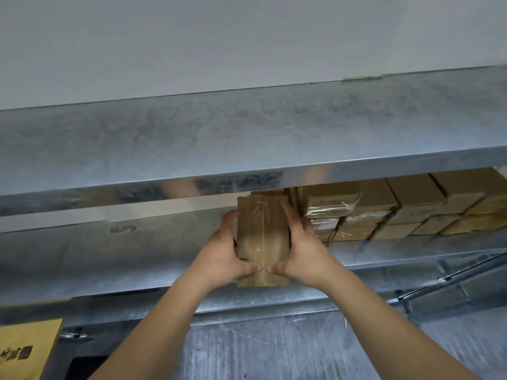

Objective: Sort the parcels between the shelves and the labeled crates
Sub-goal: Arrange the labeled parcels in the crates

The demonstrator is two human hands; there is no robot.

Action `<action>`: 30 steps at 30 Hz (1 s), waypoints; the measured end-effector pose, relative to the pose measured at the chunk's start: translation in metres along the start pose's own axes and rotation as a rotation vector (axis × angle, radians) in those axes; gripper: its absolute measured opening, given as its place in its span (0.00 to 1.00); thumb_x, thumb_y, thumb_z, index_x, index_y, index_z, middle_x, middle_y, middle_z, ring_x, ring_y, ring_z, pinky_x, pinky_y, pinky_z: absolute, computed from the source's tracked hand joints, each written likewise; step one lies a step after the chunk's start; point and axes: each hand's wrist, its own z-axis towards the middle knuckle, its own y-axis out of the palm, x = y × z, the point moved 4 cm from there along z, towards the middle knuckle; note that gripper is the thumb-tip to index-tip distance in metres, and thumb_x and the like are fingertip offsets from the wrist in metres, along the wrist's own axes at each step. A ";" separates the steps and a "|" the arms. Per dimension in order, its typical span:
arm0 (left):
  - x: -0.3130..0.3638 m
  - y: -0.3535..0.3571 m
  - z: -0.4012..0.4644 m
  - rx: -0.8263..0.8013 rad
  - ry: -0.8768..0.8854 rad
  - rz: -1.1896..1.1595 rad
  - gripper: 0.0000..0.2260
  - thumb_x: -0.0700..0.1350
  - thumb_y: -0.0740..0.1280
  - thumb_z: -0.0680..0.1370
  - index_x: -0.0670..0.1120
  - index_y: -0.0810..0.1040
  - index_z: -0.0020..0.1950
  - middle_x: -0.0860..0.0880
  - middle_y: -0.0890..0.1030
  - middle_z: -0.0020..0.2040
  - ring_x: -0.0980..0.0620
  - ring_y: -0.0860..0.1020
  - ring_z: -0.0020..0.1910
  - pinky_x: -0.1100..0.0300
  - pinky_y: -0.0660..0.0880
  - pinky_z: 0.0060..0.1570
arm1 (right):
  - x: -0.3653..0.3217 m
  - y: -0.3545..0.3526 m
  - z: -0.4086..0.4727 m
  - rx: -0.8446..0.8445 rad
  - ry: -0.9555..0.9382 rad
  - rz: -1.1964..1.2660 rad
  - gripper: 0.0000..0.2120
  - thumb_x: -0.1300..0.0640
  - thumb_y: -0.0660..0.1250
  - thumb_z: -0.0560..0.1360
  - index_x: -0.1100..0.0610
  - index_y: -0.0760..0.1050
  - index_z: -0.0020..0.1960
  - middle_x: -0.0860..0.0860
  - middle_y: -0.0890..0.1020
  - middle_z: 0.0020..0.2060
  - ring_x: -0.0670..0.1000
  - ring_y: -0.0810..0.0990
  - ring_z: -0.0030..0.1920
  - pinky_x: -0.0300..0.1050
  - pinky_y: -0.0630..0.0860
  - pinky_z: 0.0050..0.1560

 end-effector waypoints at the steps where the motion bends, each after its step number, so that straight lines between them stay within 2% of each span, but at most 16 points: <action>1: 0.001 0.000 0.003 -0.022 0.019 -0.021 0.59 0.51 0.84 0.60 0.64 0.44 0.77 0.55 0.78 0.54 0.59 0.80 0.46 0.64 0.78 0.42 | -0.003 0.002 0.002 -0.018 -0.015 0.000 0.67 0.52 0.84 0.64 0.31 0.32 0.78 0.54 0.59 0.78 0.55 0.78 0.61 0.44 0.77 0.60; 3: 0.004 -0.001 0.008 -0.043 0.038 -0.031 0.69 0.48 0.85 0.59 0.66 0.33 0.77 0.59 0.77 0.56 0.57 0.80 0.49 0.65 0.77 0.44 | -0.011 0.003 0.006 0.001 -0.034 0.008 0.70 0.55 0.83 0.63 0.34 0.28 0.78 0.54 0.69 0.73 0.51 0.80 0.54 0.47 0.80 0.56; 5: 0.004 -0.004 0.012 -0.057 0.033 -0.002 0.71 0.48 0.85 0.58 0.65 0.28 0.76 0.59 0.76 0.54 0.56 0.79 0.48 0.66 0.76 0.43 | -0.013 0.005 0.011 0.038 -0.013 0.013 0.74 0.55 0.84 0.61 0.36 0.24 0.77 0.51 0.75 0.68 0.52 0.82 0.54 0.50 0.82 0.55; 8: -0.002 -0.011 0.008 -0.090 0.029 0.018 0.70 0.50 0.86 0.57 0.64 0.32 0.78 0.64 0.74 0.49 0.58 0.79 0.48 0.66 0.78 0.44 | -0.008 0.014 0.014 0.022 0.016 0.055 0.78 0.52 0.87 0.58 0.34 0.23 0.76 0.44 0.74 0.64 0.50 0.80 0.60 0.49 0.80 0.61; 11: -0.008 -0.017 -0.005 -0.066 0.050 0.037 0.64 0.53 0.85 0.57 0.66 0.42 0.78 0.66 0.76 0.45 0.57 0.81 0.47 0.61 0.80 0.46 | -0.007 0.025 0.010 0.006 -0.019 0.078 0.75 0.47 0.88 0.52 0.29 0.34 0.77 0.47 0.71 0.71 0.51 0.75 0.68 0.50 0.75 0.67; 14: -0.016 -0.030 -0.023 0.060 0.009 0.013 0.45 0.57 0.83 0.62 0.64 0.57 0.68 0.58 0.80 0.43 0.57 0.81 0.40 0.59 0.78 0.39 | -0.017 0.031 0.001 0.063 -0.083 0.084 0.55 0.45 0.86 0.57 0.34 0.53 0.72 0.47 0.72 0.66 0.48 0.75 0.63 0.45 0.75 0.62; 16: -0.018 -0.042 -0.040 0.160 0.063 -0.028 0.24 0.63 0.75 0.69 0.60 0.63 0.54 0.55 0.78 0.38 0.55 0.77 0.32 0.57 0.73 0.33 | -0.029 0.032 -0.007 0.143 -0.164 0.073 0.31 0.33 0.78 0.63 0.34 0.61 0.57 0.45 0.74 0.57 0.45 0.75 0.55 0.45 0.75 0.54; 17: -0.018 -0.047 -0.049 0.200 0.095 -0.059 0.20 0.67 0.69 0.72 0.56 0.64 0.50 0.53 0.77 0.35 0.53 0.76 0.31 0.54 0.72 0.34 | -0.038 0.032 -0.012 0.178 -0.218 0.083 0.25 0.28 0.71 0.66 0.37 0.63 0.52 0.44 0.75 0.51 0.44 0.74 0.51 0.45 0.74 0.50; 20: -0.020 -0.064 -0.079 0.285 0.135 -0.094 0.23 0.70 0.57 0.78 0.49 0.66 0.43 0.49 0.73 0.31 0.53 0.72 0.30 0.54 0.70 0.35 | -0.060 0.038 -0.022 0.226 -0.352 0.148 0.21 0.25 0.58 0.75 0.42 0.62 0.43 0.44 0.72 0.40 0.46 0.72 0.46 0.48 0.72 0.45; 21: -0.021 -0.070 -0.088 0.318 0.119 -0.080 0.22 0.69 0.58 0.78 0.50 0.66 0.43 0.50 0.72 0.29 0.54 0.71 0.29 0.56 0.69 0.33 | -0.069 0.039 -0.025 0.227 -0.365 0.167 0.20 0.27 0.59 0.76 0.42 0.61 0.42 0.44 0.72 0.38 0.46 0.72 0.44 0.49 0.72 0.43; 23: -0.026 -0.083 -0.105 0.365 0.067 -0.089 0.17 0.64 0.68 0.75 0.53 0.65 0.46 0.56 0.75 0.30 0.57 0.74 0.30 0.58 0.72 0.33 | -0.079 0.043 -0.028 0.187 -0.333 0.262 0.19 0.33 0.69 0.74 0.40 0.61 0.47 0.44 0.74 0.40 0.46 0.75 0.40 0.50 0.76 0.41; 24: -0.029 -0.086 -0.112 0.349 0.032 -0.121 0.18 0.60 0.73 0.73 0.58 0.66 0.51 0.58 0.79 0.36 0.59 0.78 0.34 0.59 0.76 0.35 | -0.082 0.047 -0.028 0.124 -0.305 0.305 0.22 0.39 0.75 0.72 0.37 0.61 0.53 0.44 0.75 0.43 0.46 0.77 0.42 0.51 0.79 0.44; 25: -0.033 -0.089 -0.119 0.320 -0.003 -0.150 0.25 0.55 0.78 0.70 0.65 0.64 0.56 0.59 0.80 0.44 0.60 0.81 0.41 0.62 0.77 0.39 | -0.085 0.051 -0.029 0.052 -0.297 0.302 0.32 0.44 0.79 0.70 0.33 0.59 0.61 0.45 0.75 0.48 0.45 0.78 0.47 0.49 0.80 0.50; 27: -0.041 -0.091 -0.135 0.286 -0.036 -0.145 0.45 0.49 0.83 0.65 0.76 0.57 0.66 0.60 0.76 0.55 0.60 0.80 0.53 0.62 0.78 0.47 | -0.093 0.061 -0.034 -0.073 -0.309 0.215 0.51 0.52 0.82 0.67 0.27 0.50 0.72 0.44 0.72 0.55 0.42 0.76 0.56 0.44 0.78 0.59; 28: -0.046 -0.090 -0.142 0.277 -0.041 -0.120 0.49 0.48 0.83 0.64 0.78 0.55 0.69 0.60 0.73 0.58 0.59 0.78 0.56 0.62 0.78 0.51 | -0.099 0.066 -0.036 -0.122 -0.326 0.190 0.56 0.54 0.82 0.67 0.25 0.46 0.74 0.43 0.70 0.59 0.40 0.74 0.59 0.43 0.77 0.62; 30: -0.055 -0.086 -0.154 0.283 -0.027 -0.095 0.45 0.53 0.83 0.64 0.78 0.60 0.69 0.59 0.69 0.59 0.60 0.75 0.58 0.64 0.76 0.57 | -0.107 0.077 -0.039 -0.196 -0.374 0.185 0.56 0.54 0.81 0.68 0.25 0.45 0.76 0.40 0.64 0.66 0.37 0.70 0.65 0.41 0.74 0.67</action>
